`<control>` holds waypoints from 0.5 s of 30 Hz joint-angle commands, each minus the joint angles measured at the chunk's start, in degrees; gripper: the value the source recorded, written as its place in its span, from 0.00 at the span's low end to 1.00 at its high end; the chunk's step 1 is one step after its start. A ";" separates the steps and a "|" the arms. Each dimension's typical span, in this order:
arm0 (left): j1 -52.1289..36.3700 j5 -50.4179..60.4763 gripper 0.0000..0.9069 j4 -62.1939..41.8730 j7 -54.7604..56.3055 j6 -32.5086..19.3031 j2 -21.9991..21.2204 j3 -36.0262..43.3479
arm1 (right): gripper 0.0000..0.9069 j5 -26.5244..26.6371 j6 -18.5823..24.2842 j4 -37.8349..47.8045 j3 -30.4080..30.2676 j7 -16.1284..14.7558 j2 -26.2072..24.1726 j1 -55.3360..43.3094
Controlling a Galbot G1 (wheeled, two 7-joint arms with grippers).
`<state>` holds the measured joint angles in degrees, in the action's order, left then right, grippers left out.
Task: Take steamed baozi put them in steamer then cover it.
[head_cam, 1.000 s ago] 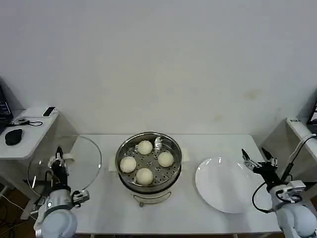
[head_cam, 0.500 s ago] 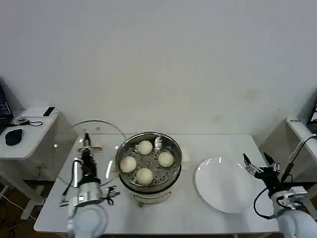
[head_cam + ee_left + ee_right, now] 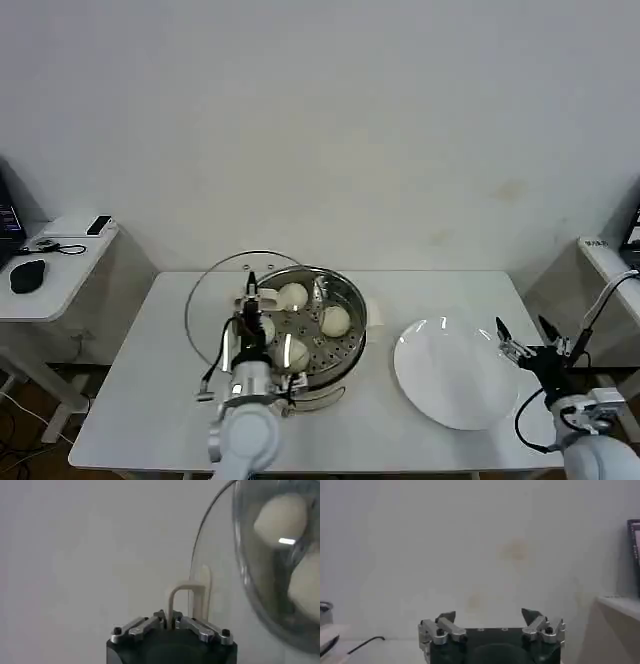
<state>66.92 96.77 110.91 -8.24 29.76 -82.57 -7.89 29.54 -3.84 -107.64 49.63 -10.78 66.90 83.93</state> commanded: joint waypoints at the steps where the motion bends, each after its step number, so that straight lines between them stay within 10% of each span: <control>1: -5.75 0.89 0.00 -4.47 -3.99 1.39 -1.92 5.81 | 1.00 -0.41 -0.02 0.72 0.15 -0.05 0.67 0.03; 15: -10.68 -0.64 0.00 -7.64 -9.31 2.88 -4.46 8.00 | 1.00 -1.16 -0.20 4.11 -2.15 -0.13 0.20 -2.95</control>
<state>59.83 97.00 105.39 -14.05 31.93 -85.87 -1.85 28.64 -3.96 -105.30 48.33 -10.85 67.17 82.32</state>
